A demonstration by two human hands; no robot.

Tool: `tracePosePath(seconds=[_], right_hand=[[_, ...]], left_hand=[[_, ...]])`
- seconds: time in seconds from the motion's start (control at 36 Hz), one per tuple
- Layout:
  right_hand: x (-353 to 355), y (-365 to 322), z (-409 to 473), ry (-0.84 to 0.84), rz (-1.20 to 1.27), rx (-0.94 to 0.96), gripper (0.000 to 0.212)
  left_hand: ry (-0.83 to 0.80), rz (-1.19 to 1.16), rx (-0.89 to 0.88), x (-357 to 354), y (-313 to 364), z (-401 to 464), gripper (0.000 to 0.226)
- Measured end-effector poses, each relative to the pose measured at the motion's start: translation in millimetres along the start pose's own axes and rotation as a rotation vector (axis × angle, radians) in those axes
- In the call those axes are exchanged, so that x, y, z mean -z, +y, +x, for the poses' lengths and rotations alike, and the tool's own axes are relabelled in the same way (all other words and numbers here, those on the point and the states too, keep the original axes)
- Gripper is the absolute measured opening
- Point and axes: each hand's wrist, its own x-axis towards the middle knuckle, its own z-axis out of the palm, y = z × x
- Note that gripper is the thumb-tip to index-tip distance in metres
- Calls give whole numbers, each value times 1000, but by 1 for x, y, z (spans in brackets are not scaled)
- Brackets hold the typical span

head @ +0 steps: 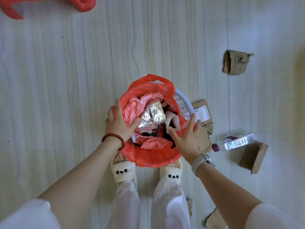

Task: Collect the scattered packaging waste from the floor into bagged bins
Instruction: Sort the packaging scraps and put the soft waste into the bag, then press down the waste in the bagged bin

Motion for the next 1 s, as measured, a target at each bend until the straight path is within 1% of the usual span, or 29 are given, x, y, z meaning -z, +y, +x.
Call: tracePosePath(seconds=[0.03, 0.08, 0.19, 0.28, 0.33, 0.44, 0.53, 0.61, 0.69, 0.86, 0.92, 1.0], right_hand=[[-4, 0, 2, -12, 73, -20, 104], [-9, -3, 4, 36, 150, -71, 104], [-3, -11, -1, 98, 114, -61, 100], [6, -16, -4, 104, 128, -32, 88], [16, -23, -8, 92, 62, -16, 80], [27, -38, -16, 23, -82, -10, 89], [27, -48, -24, 8, -114, -34, 96], [31, -61, -34, 43, -213, -35, 92], [44, -69, -48, 96, -220, 24, 83], [78, -78, -90, 15, -131, 189, 66], [89, -84, -108, 18, -164, 236, 64], [105, -98, -139, 7, -260, 355, 60]], left_hand=[[5, 9, 6, -2, 1, 3, 95], [34, 49, 4, -3, 2, 4, 101], [70, 145, -20, -4, -1, -2, 110], [110, 216, -7, -4, -6, -10, 116], [134, 249, 13, -3, -9, -15, 119], [168, 280, 51, 0, -13, -26, 119], [193, 280, 71, 9, -13, -39, 118], [213, 260, 85, 22, -9, -55, 117], [236, 233, 92, 39, -6, -74, 116], [312, 176, 132, 79, -4, -131, 110], [334, 142, 163, 91, -4, -157, 109], [389, 79, 220, 106, -5, -201, 107]])
